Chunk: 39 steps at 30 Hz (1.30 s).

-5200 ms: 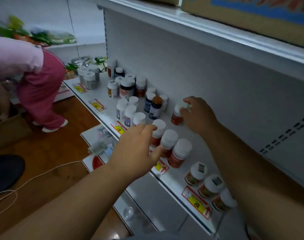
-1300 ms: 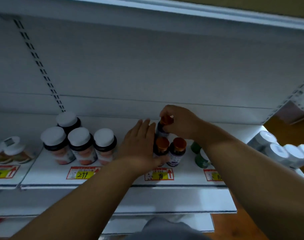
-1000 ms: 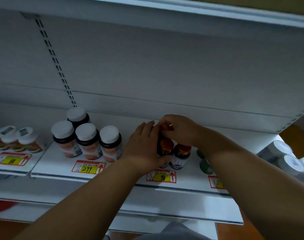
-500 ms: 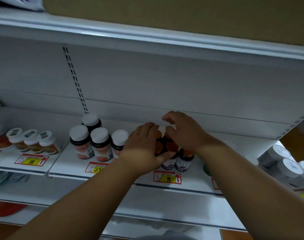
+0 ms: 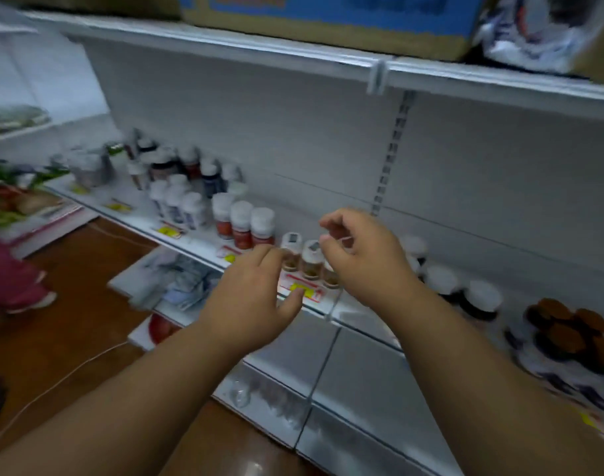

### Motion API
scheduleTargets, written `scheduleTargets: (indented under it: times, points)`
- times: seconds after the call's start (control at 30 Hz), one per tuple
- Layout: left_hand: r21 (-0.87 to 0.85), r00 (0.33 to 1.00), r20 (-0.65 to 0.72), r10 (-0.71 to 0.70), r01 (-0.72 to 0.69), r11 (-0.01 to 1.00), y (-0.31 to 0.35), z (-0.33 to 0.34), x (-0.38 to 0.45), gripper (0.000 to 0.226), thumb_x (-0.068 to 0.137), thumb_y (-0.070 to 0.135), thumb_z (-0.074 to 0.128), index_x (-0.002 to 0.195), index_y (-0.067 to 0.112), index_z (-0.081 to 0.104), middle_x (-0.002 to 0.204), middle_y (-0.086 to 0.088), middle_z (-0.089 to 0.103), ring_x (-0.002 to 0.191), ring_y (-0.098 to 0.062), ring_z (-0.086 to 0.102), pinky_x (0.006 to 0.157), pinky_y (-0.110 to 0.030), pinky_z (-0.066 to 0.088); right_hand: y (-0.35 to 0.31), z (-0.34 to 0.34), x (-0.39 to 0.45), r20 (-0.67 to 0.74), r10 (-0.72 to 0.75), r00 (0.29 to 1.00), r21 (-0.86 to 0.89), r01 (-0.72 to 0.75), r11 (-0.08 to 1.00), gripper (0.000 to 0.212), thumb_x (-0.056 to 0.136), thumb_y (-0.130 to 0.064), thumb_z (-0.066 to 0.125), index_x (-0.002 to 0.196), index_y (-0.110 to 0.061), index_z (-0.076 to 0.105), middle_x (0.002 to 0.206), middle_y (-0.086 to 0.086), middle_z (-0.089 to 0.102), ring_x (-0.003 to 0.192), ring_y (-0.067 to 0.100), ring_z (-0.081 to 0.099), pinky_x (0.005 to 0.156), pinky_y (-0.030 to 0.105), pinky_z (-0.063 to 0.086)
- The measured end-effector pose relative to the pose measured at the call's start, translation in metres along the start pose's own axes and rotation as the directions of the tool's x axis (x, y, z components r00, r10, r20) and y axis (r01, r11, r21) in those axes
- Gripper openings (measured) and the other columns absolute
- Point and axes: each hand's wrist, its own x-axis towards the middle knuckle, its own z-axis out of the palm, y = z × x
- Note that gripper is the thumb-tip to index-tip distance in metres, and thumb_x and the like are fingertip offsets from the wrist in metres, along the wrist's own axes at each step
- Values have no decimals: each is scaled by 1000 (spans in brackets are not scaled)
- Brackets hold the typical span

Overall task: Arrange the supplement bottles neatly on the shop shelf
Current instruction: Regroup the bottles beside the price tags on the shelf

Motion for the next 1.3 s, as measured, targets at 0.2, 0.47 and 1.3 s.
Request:
scheduleTargets:
  times: [0.2, 0.47, 1.3]
  points:
    - [36, 987, -40, -157, 159, 987, -110, -48, -15, 51, 86, 46, 59, 129, 20, 52, 124, 3, 55, 115, -16, 48, 94, -25, 35, -73, 98, 57, 73, -28, 997, 109, 20, 994, 12, 86, -29, 61, 98, -28, 63, 95, -10, 61, 83, 6, 60, 78, 31, 51]
    - [7, 967, -69, -245, 246, 969, -216, -47, 39, 50, 89, 47, 56, 133, 24, 49, 128, 4, 52, 119, -15, 46, 97, -29, 37, -75, 189, 165, 147, -20, 989, 114, 3, 993, 13, 85, -42, 58, 97, -36, 58, 94, -12, 61, 75, 5, 60, 58, 20, 46]
    - [-334, 969, 168, 179, -115, 935, -486, -30, 216, 54, 84, 46, 56, 131, 18, 52, 122, -2, 57, 111, -24, 53, 91, -38, 45, -57, 337, 368, 135, 262, 956, -466, -172, 868, 24, 87, -14, 61, 110, -9, 56, 105, 15, 54, 92, 32, 55, 78, 40, 47]
